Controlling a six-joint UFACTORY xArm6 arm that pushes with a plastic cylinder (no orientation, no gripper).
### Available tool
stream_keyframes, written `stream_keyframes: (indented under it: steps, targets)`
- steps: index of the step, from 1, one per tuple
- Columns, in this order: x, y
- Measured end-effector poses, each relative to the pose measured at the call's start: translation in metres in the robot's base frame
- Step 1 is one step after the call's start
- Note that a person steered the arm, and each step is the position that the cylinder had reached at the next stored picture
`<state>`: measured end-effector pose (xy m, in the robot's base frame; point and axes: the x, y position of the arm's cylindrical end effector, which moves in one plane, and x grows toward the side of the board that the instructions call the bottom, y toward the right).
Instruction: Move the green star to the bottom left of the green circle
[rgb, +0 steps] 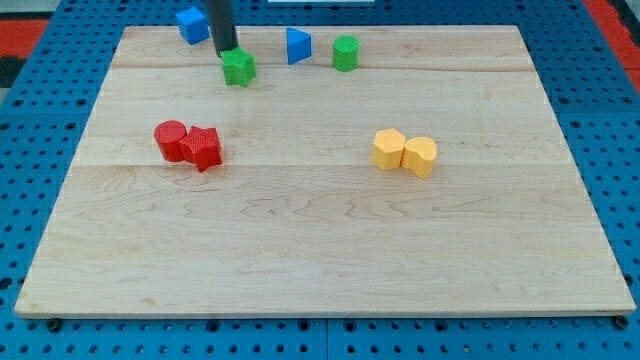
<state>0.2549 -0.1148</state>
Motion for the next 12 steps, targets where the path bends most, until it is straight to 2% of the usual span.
stream_keyframes:
  steps: [2, 5, 6, 7, 8, 10, 11, 12]
  targets:
    - [0.032, -0.022]
    - [0.046, 0.042]
    - [0.046, 0.041]
    - [0.036, 0.077]
    - [0.038, 0.083]
    - [0.042, 0.182]
    - [0.017, 0.224]
    - [-0.018, 0.212]
